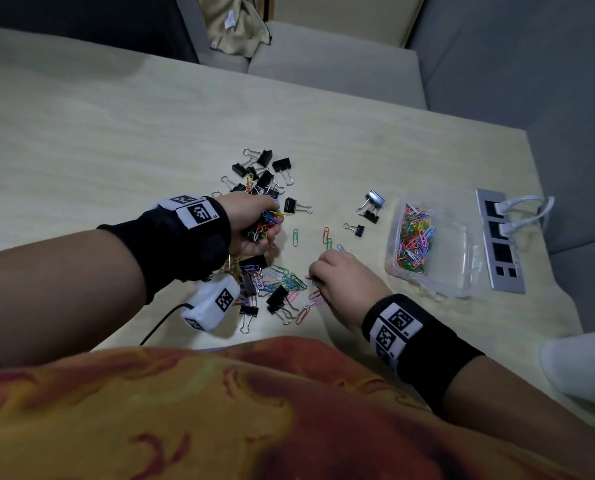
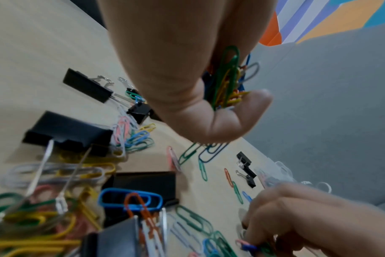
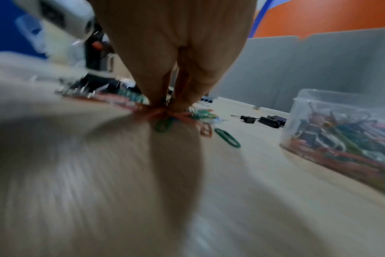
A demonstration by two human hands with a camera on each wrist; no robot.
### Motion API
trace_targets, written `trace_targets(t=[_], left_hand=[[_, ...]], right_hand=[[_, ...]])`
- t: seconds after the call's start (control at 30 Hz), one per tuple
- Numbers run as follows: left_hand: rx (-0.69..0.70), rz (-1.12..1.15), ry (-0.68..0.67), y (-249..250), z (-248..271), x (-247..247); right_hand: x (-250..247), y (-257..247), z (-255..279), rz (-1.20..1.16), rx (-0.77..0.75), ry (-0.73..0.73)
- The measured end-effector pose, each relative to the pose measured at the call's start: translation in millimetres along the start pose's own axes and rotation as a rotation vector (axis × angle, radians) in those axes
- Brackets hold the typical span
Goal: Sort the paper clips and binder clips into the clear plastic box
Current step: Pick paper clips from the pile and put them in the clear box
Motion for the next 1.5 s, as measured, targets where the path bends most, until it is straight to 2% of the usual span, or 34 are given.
trace_targets(t=[0.27, 0.37, 0.47, 0.53, 0.57, 0.67, 0.73, 0.83, 1.1, 1.23, 1.33, 1.43, 1.5], left_hand=[[0.020, -0.046, -0.052, 6.5, 4.4, 32.0], [0.024, -0.063, -0.073, 9.4, 3.6, 44.7], [0.030, -0.077, -0.095, 12.7, 1.2, 58.3], [0.032, -0.085, -0.111, 15.9, -0.5, 68.8], [0.031, -0.090, -0.118, 17.7, -1.4, 74.3], [0.026, -0.092, -0.137, 24.0, -4.7, 90.4], [0.022, -0.101, -0.144, 28.0, -6.8, 101.3], [0.030, -0.127, -0.153, 33.8, -8.6, 119.8], [0.106, -0.082, -0.206, 46.1, -13.0, 182.5], [0.101, -0.177, -0.272, 46.9, -20.4, 187.3], [0.174, -0.263, -0.226, 54.6, -22.5, 177.2], [0.275, -0.318, -0.117, 64.0, -28.8, 164.0], [0.367, -0.493, -0.021, 68.2, -36.6, 154.1]], right_hand=[[-29.5, 10.4, 10.7, -0.248, 0.307, 0.144], [-50.5, 21.8, 22.5, -0.413, 0.400, 0.296], [-74.3, 39.3, 38.4, -0.554, 0.524, 0.521], [-85.4, 51.9, 46.9, -0.624, 0.603, 0.580], [-87.2, 57.2, 49.6, -0.579, 0.632, 0.539], [-78.5, 67.8, 52.5, -0.237, 0.697, 0.364], [-64.7, 64.9, 56.0, -0.172, 0.719, 0.284], [-42.5, 53.7, 64.1, -0.114, 0.636, 0.215], [-24.4, 41.4, 78.2, -0.278, 0.483, 0.198], [-31.2, 43.9, 83.9, -0.340, 0.528, 0.254], [-37.1, 46.3, 85.7, -0.357, 0.550, 0.280], [-37.7, 47.9, 83.0, -0.234, 0.549, 0.166], [-36.9, 51.1, 80.7, -0.135, 0.555, 0.134]])
Point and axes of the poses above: each hand's wrist, its own z-axis away from the middle knuckle, its own x-axis out of the palm, y = z × x, the point moved 1 cm from there along -z, towards the middle knuckle, and after that the axes turned 5 degrees about -z, right-handed, at the moved point
